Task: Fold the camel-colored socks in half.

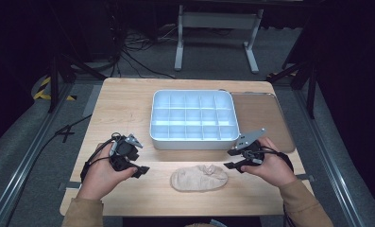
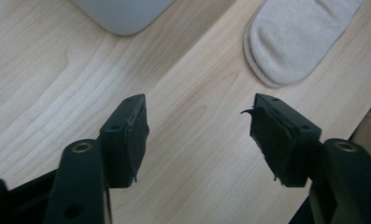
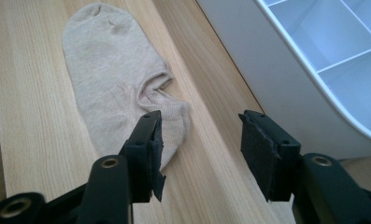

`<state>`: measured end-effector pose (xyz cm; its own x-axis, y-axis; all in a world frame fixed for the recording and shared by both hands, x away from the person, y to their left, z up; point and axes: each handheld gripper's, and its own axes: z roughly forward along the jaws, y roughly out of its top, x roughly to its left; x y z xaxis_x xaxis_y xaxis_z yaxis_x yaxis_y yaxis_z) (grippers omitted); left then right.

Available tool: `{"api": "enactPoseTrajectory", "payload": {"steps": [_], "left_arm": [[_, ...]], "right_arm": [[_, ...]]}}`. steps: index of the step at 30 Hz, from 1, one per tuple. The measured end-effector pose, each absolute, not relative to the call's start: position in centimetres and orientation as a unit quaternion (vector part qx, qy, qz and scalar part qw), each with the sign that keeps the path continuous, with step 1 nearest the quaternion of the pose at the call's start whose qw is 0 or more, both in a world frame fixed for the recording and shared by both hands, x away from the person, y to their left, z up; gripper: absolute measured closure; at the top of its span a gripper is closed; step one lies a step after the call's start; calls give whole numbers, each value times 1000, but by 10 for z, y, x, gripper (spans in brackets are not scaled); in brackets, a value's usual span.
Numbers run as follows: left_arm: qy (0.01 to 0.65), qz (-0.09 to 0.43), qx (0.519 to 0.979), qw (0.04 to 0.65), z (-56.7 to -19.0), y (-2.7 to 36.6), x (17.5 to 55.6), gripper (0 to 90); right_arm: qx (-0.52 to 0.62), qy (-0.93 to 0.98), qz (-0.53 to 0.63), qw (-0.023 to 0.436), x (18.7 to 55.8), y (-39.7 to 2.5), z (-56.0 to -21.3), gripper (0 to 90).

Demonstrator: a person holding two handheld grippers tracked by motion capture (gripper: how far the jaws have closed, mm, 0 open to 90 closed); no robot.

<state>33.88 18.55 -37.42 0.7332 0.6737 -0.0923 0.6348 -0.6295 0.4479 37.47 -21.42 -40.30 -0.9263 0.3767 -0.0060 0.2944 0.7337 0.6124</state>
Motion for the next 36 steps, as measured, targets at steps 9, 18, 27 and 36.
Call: {"api": "enactPoseTrajectory", "payload": {"steps": [9, 18, 27, 36], "left_arm": [[340, 61, 910, 230, -367, 168, 331, 416], [315, 53, 904, 282, -356, 149, 323, 526], [308, 31, 905, 293, -366, 121, 329, 527], [313, 10, 906, 286, -373, 99, 337, 583]], "right_arm": [[184, 927, 319, 68, 373, -215, -406, 492], [187, 925, 324, 61, 371, -211, -406, 497], [191, 924, 326, 58, 370, -212, -407, 501], [201, 923, 323, 54, 367, -216, -410, 501]]}}
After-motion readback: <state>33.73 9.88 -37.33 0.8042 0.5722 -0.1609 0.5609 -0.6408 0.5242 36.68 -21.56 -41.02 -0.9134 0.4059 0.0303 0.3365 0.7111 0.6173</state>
